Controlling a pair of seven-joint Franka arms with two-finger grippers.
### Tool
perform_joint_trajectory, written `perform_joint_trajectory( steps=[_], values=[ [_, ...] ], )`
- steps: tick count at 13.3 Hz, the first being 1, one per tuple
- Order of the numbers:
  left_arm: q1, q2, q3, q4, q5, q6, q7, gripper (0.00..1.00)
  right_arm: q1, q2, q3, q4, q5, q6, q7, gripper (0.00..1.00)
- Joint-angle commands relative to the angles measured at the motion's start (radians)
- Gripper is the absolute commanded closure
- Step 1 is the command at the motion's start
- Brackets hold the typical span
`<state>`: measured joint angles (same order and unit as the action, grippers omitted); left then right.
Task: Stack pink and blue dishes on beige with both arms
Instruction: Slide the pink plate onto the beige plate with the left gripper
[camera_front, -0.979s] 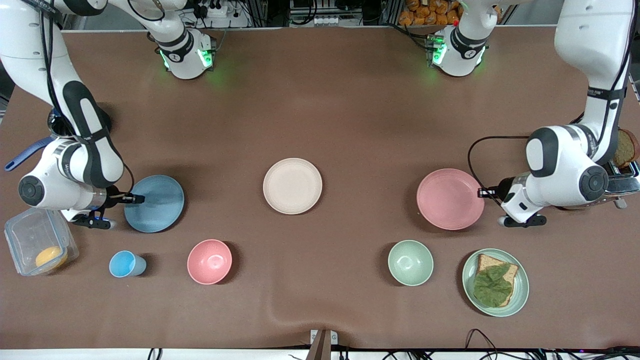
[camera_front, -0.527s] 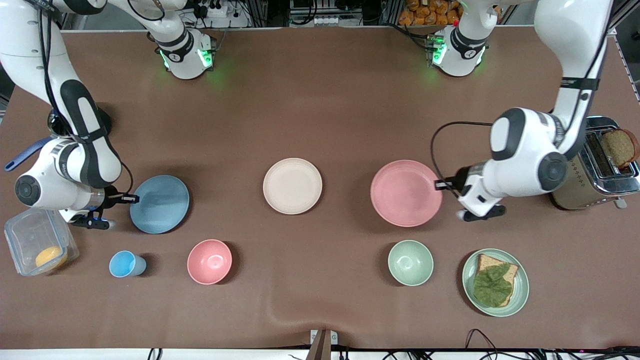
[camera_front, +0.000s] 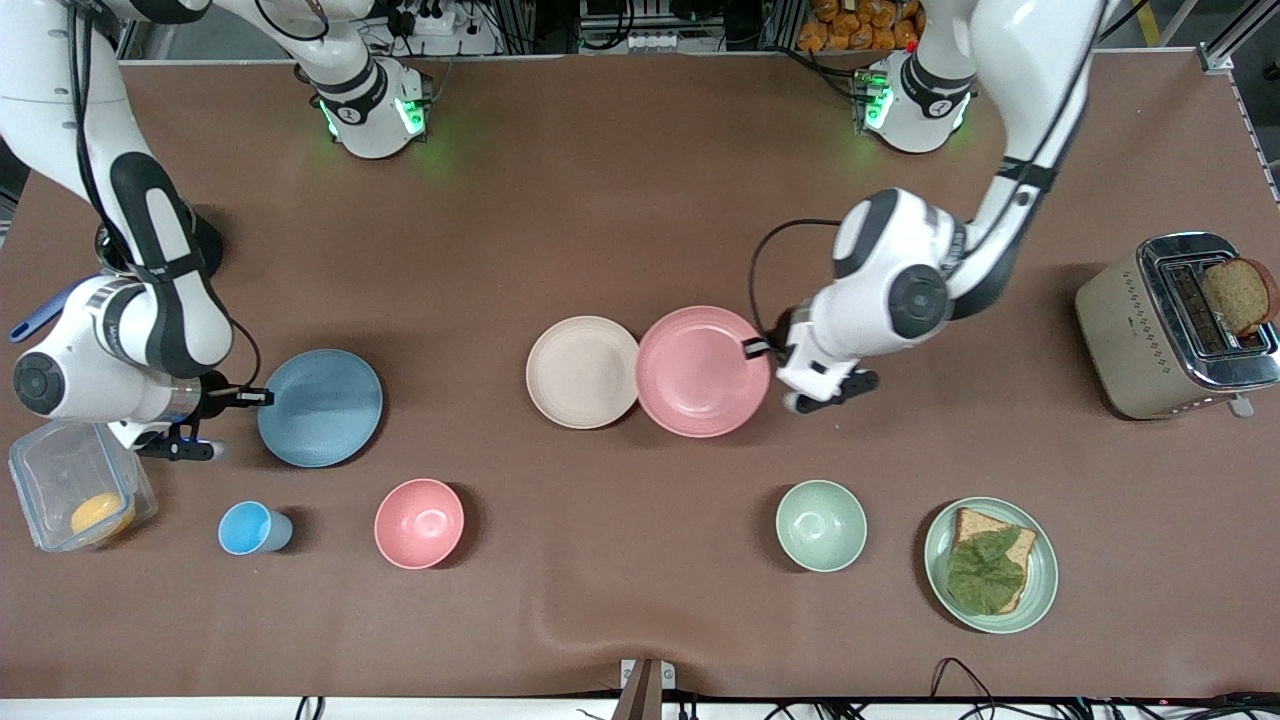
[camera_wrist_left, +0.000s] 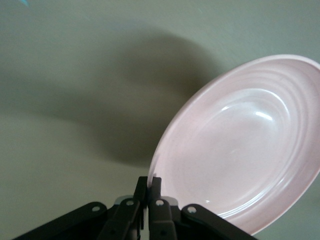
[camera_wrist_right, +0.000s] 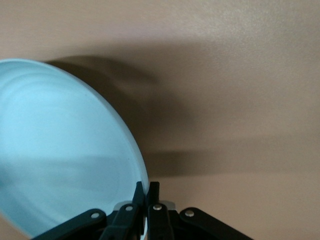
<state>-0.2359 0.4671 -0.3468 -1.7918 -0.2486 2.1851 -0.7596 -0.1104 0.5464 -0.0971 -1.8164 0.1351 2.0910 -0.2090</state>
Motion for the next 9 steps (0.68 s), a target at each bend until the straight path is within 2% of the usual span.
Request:
perform_joint_trajectory(
  steps=[1,5,7,9],
  values=[
    [-0.055,0.053,0.005,0.022,-0.017,0.076,-0.09,1.0,0.005,-0.046,0.007,0.054,0.011,-0.125,-0.016,1.0],
    [-0.152,0.134,0.012,0.08,-0.008,0.14,-0.217,1.0,0.009,-0.074,0.02,0.182,0.02,-0.372,-0.027,1.0],
    [-0.186,0.157,0.015,0.081,-0.006,0.188,-0.26,1.0,0.009,-0.075,0.031,0.245,0.102,-0.497,-0.03,1.0],
    [-0.21,0.168,0.015,0.078,-0.005,0.215,-0.282,1.0,0.017,-0.075,0.04,0.259,0.162,-0.532,-0.027,1.0]
  ],
)
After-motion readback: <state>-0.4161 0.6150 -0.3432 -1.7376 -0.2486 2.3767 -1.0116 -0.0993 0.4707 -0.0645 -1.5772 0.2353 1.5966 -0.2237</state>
